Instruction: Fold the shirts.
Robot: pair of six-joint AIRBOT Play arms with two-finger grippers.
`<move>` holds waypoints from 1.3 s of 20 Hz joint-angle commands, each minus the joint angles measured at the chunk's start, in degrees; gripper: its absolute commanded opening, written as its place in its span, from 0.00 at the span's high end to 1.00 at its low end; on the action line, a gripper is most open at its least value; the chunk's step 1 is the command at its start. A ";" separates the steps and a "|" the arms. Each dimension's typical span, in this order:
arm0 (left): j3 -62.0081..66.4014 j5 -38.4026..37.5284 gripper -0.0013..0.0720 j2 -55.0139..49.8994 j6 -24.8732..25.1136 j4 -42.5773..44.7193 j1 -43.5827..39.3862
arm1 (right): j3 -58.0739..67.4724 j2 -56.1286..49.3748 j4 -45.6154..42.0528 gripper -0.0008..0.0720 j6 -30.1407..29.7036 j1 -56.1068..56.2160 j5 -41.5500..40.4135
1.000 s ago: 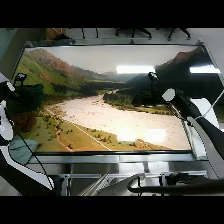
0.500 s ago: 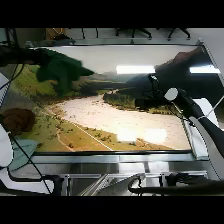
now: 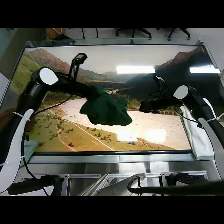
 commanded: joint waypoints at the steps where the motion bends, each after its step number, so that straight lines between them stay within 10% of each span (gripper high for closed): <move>1: 0.74 -1.09 0.02 -0.17 -7.58 -0.13 -1.31 | 0.04 0.22 -0.11 0.46 -1.49 -0.39 1.73; 8: -0.24 -24.15 0.02 3.87 -13.94 -0.11 10.32 | 0.04 -0.70 -0.55 0.46 -3.82 -0.55 4.20; 15: -30.34 13.77 0.02 9.88 -13.14 -0.85 11.76 | 0.04 -11.82 7.72 0.45 -10.91 -0.42 3.72; 23: -22.25 20.17 0.02 -7.48 -8.57 -0.83 5.95 | 0.04 -21.03 23.58 0.47 -21.38 -0.42 2.78; 24: -20.04 20.13 0.09 -9.09 -8.35 -0.79 5.03 | 0.07 -21.33 25.05 0.47 -21.86 -0.42 2.05; 26: -15.61 19.82 0.56 -12.20 -7.89 -0.59 3.87 | 0.07 -21.79 26.95 0.60 -22.86 -0.42 1.38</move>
